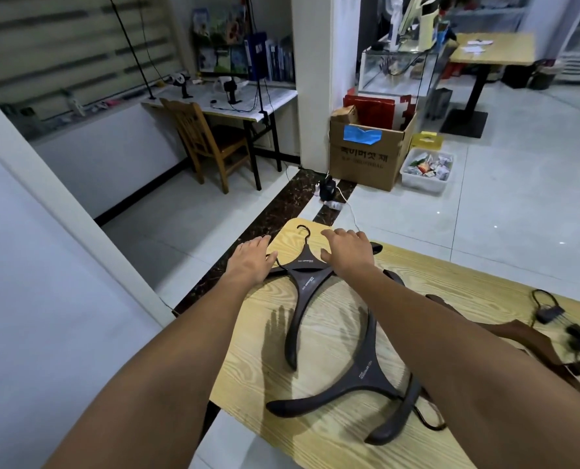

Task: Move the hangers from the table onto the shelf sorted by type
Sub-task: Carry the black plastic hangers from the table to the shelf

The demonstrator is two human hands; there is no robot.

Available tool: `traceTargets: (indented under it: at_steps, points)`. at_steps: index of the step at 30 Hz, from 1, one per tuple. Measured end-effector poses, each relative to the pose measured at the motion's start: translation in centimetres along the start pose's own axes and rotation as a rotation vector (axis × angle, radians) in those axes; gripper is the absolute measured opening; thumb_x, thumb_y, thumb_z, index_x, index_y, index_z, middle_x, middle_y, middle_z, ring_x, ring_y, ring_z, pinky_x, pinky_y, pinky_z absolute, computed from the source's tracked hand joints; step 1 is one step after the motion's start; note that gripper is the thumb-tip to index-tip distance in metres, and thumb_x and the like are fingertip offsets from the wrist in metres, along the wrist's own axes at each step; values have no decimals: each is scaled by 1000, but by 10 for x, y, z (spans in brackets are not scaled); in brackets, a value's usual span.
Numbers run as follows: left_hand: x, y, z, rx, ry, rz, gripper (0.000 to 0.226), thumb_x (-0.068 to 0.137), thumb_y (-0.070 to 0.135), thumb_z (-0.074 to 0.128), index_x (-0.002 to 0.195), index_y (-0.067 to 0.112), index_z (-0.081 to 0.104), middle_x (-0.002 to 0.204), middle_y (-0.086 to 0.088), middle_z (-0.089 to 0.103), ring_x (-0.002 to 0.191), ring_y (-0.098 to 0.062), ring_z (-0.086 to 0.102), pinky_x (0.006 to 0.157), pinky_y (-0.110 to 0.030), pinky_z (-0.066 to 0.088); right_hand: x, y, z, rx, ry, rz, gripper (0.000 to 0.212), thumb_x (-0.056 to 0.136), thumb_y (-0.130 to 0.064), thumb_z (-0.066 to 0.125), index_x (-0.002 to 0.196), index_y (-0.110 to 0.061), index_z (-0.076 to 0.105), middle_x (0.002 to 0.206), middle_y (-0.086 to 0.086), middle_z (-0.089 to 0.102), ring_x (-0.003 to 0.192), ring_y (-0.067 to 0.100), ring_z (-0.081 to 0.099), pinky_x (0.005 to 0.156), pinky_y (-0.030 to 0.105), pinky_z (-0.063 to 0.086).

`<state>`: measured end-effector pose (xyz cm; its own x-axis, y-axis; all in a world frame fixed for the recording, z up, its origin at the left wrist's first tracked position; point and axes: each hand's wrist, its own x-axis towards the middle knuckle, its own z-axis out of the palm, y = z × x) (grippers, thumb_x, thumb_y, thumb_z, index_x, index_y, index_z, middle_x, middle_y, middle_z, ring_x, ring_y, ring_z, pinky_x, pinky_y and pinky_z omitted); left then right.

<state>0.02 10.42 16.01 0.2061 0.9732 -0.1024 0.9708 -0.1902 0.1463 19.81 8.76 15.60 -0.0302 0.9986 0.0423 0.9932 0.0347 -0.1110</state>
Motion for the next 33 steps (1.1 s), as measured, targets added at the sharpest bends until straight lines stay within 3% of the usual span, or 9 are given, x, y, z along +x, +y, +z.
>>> traceTargets:
  at_steps: [19,33]
  points:
    - [56,4,59,-22,-158,-23,54,102,37,30,149,12,21,154,-9,29,141,-27,28,117,-37,21,36,44,65,8,-192,-25,46,96,-27,46,141,-22,41,133,9,52,123,30,46,105,40,29]
    - [112,-25,97,6,-243,-10,54,102,36,30,149,12,22,154,-9,28,142,-25,25,117,-36,19,94,49,111,-300,-439,-111,57,92,-20,56,143,-20,32,146,10,37,138,29,29,116,45,14]
